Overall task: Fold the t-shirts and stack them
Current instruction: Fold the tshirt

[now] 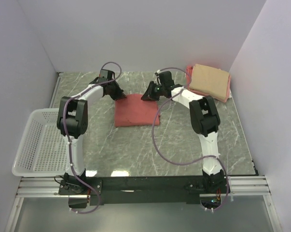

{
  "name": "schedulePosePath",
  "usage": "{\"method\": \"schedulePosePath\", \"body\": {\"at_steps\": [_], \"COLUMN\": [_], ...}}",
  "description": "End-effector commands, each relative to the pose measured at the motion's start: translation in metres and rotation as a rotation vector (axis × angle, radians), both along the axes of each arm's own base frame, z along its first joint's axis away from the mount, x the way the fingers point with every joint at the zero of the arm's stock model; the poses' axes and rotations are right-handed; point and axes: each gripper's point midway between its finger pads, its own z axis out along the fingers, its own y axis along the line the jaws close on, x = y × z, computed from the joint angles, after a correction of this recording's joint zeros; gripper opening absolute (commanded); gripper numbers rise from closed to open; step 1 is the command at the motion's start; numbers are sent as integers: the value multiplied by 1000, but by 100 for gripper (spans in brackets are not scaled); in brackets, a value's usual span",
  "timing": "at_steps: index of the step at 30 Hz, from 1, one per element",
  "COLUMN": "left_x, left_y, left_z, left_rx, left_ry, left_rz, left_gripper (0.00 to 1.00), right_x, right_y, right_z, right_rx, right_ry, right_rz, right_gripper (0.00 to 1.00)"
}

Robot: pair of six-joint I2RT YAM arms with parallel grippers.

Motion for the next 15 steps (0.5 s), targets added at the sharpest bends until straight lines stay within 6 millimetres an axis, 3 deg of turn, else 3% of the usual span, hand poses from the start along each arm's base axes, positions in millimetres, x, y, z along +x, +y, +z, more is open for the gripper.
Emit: {"method": "schedulePosePath", "body": {"at_steps": [1, 2, 3, 8, 12, 15], "left_x": [26, 32, 36, 44, 50, 57], "left_y": [14, 22, 27, 51, 52, 49], "left_z": [-3, -14, -20, -48, -36, -10], "left_rx": [53, 59, 60, 22, -8, -30], "left_ry": [-60, -50, -49, 5, -26, -78], "left_rz": [2, 20, 33, 83, 77, 49], "left_gripper": [1, 1, 0, 1, 1, 4], "right_x": [39, 44, 48, 60, 63, 64], "right_y": [-6, -9, -16, -30, -40, -49], "right_z": [-3, -9, -28, -31, -20, -9], "right_rx": [62, 67, 62, 117, 176, 178], "right_ry": [-11, 7, 49, 88, 89, 79], "right_rz": [-18, -27, -41, -92, -103, -114], "right_gripper": [23, 23, 23, 23, 23, 24]}}
